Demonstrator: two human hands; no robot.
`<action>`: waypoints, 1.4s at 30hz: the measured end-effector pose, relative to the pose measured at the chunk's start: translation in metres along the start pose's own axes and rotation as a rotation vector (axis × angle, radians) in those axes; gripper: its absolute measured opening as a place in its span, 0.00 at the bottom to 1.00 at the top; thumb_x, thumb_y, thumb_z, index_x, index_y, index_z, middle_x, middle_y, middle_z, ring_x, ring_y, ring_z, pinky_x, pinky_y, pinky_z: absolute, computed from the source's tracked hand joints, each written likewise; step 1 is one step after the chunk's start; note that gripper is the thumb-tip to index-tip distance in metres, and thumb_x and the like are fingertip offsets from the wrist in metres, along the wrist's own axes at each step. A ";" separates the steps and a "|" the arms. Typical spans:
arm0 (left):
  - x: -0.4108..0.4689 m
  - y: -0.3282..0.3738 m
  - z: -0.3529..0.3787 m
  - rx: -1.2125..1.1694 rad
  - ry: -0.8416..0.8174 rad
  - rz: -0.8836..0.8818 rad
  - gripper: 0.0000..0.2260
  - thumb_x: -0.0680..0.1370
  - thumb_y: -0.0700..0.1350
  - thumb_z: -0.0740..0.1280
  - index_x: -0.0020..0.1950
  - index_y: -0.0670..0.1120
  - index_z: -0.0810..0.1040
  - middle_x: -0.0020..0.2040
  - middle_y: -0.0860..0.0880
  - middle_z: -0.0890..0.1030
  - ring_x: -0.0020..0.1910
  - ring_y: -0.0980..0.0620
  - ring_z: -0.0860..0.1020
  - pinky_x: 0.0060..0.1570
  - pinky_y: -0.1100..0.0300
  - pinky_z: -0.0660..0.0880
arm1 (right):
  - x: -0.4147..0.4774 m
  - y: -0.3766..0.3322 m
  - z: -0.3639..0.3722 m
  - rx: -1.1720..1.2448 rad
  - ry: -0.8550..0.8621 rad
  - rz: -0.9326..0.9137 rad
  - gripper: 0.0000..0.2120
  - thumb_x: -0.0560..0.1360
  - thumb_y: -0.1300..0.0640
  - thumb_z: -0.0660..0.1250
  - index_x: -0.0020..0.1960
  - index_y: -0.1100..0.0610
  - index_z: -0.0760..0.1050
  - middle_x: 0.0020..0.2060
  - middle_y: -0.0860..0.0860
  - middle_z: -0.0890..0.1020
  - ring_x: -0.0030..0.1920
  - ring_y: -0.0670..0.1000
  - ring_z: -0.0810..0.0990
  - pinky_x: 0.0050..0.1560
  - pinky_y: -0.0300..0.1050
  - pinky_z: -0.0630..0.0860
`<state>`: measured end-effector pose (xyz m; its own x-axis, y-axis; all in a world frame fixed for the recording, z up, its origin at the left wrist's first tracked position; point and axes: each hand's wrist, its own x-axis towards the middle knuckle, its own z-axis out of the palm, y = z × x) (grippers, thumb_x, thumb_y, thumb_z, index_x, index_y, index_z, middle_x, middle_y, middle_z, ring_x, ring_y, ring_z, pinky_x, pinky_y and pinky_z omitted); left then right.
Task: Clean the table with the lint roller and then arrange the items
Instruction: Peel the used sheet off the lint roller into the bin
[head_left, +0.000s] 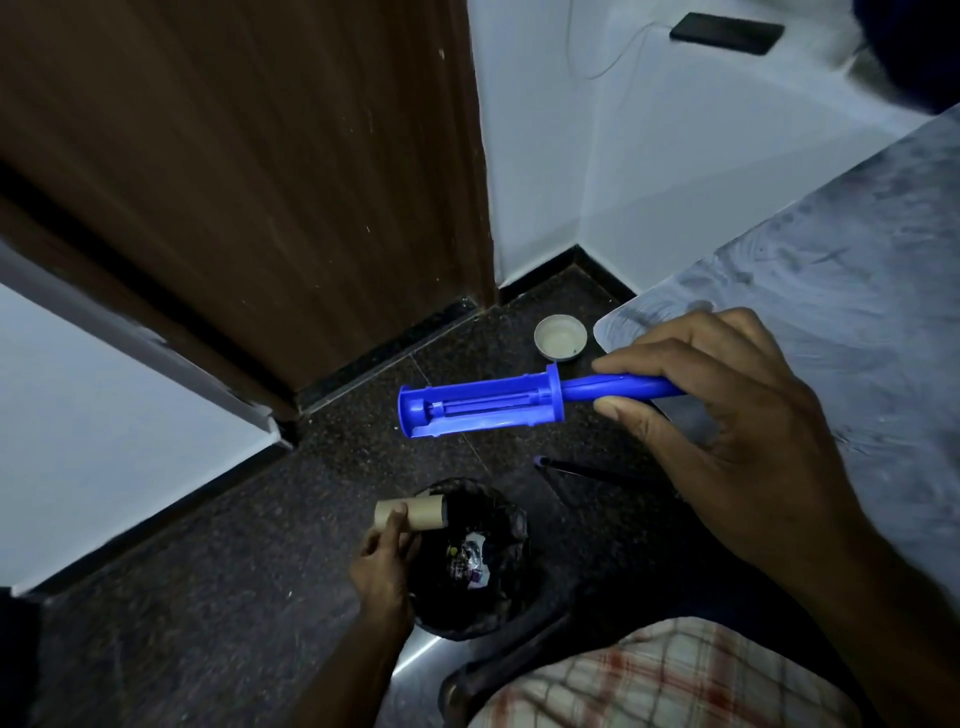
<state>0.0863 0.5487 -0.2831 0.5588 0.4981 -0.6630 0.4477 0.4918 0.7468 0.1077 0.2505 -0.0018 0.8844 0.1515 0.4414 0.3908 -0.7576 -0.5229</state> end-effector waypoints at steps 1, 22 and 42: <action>0.000 -0.004 0.000 0.039 -0.040 -0.041 0.20 0.82 0.47 0.73 0.70 0.37 0.77 0.61 0.34 0.82 0.50 0.44 0.87 0.53 0.50 0.86 | 0.000 0.000 0.000 0.003 0.000 0.001 0.11 0.76 0.53 0.73 0.56 0.54 0.84 0.50 0.47 0.82 0.55 0.51 0.75 0.56 0.52 0.74; -0.095 0.136 0.159 -0.519 -0.440 0.169 0.25 0.87 0.50 0.57 0.80 0.38 0.69 0.77 0.37 0.76 0.76 0.40 0.76 0.81 0.44 0.67 | -0.020 0.009 -0.039 -0.071 0.146 0.010 0.10 0.77 0.53 0.72 0.56 0.54 0.84 0.50 0.46 0.81 0.54 0.53 0.76 0.57 0.42 0.70; -0.371 0.111 0.311 -0.155 -1.408 0.296 0.22 0.86 0.48 0.51 0.70 0.40 0.78 0.62 0.43 0.85 0.72 0.41 0.80 0.67 0.50 0.81 | -0.139 0.034 -0.237 -0.332 0.605 0.274 0.11 0.77 0.54 0.74 0.58 0.55 0.83 0.52 0.47 0.82 0.55 0.52 0.78 0.60 0.43 0.69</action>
<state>0.1456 0.1958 0.0620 0.8668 -0.4647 0.1806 0.1683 0.6137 0.7714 -0.0629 0.0534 0.0920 0.6068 -0.3742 0.7012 -0.0063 -0.8845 -0.4665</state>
